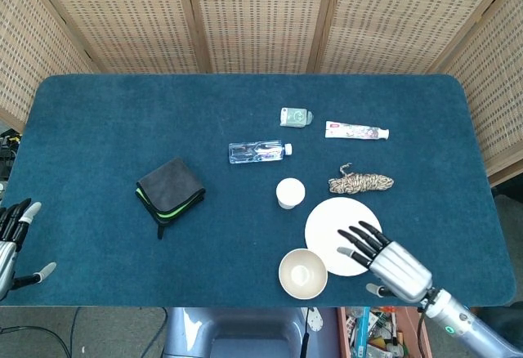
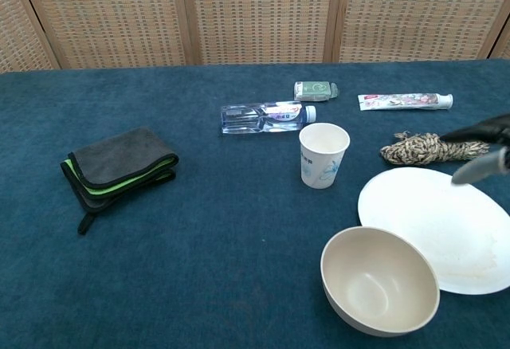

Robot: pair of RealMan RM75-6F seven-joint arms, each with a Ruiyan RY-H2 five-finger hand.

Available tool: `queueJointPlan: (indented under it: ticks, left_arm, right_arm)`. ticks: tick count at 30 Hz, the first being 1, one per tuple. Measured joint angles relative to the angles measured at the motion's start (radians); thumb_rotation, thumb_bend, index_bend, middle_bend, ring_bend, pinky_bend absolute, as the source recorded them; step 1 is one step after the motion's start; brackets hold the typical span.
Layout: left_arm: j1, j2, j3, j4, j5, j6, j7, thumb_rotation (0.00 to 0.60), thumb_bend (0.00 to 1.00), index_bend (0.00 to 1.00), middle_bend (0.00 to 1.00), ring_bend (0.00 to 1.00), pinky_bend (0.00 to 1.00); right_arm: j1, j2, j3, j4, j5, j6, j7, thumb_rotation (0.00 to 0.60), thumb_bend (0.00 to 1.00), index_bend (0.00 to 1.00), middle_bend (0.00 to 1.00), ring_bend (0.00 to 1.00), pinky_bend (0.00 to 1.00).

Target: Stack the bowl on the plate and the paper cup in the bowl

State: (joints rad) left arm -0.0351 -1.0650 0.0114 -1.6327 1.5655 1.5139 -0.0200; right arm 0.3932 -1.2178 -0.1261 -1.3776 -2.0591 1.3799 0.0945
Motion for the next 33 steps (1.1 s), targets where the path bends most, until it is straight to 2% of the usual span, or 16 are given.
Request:
queueJointPlan:
  ticks: [5, 12, 20, 22, 25, 29, 33]
  left_arm:
    - [-0.004, 0.001, -0.005, 0.0, -0.012, -0.009, -0.003, 0.6, 0.0, 0.0, 0.0, 0.0, 0.0]
    - [-0.005, 0.007, -0.007, 0.001, -0.016, -0.008, -0.014, 0.6, 0.0, 0.0, 0.0, 0.0, 0.0]
    - [-0.005, 0.008, -0.006, 0.001, -0.016, -0.009, -0.016, 0.6, 0.0, 0.0, 0.0, 0.0, 0.0]
    - [-0.004, 0.008, -0.006, 0.001, -0.017, -0.008, -0.017, 0.6, 0.0, 0.0, 0.0, 0.0, 0.0]
    - [-0.004, 0.009, -0.006, 0.002, -0.017, -0.008, -0.019, 0.6, 0.0, 0.0, 0.0, 0.0, 0.0]
    - [-0.005, 0.01, -0.006, 0.002, -0.02, -0.01, -0.021, 0.6, 0.0, 0.0, 0.0, 0.0, 0.0]
    - [-0.005, 0.01, -0.007, 0.003, -0.023, -0.012, -0.022, 0.6, 0.0, 0.0, 0.0, 0.0, 0.0]
  right_arm:
    - [0.058, -0.065, -0.013, 0.043, -0.047, -0.064, -0.05, 0.6, 0.0, 0.22, 0.0, 0.0, 0.0]
    - [0.102, -0.127, -0.019, 0.044, -0.032, -0.159, -0.099, 0.6, 0.0, 0.25, 0.0, 0.0, 0.0]
    - [0.126, -0.169, -0.038, 0.039, -0.018, -0.193, -0.139, 0.6, 0.05, 0.29, 0.0, 0.0, 0.0]
    - [0.131, -0.179, -0.042, 0.042, -0.016, -0.195, -0.139, 0.6, 0.09, 0.31, 0.0, 0.0, 0.0]
    - [0.139, -0.192, -0.045, 0.047, -0.011, -0.195, -0.132, 0.6, 0.21, 0.38, 0.0, 0.0, 0.0]
    - [0.147, -0.209, -0.045, 0.056, -0.006, -0.185, -0.109, 0.6, 0.39, 0.51, 0.0, 0.0, 0.0]
    - [0.158, -0.23, -0.05, 0.077, -0.001, -0.171, -0.079, 0.6, 0.46, 0.59, 0.0, 0.0, 0.0]
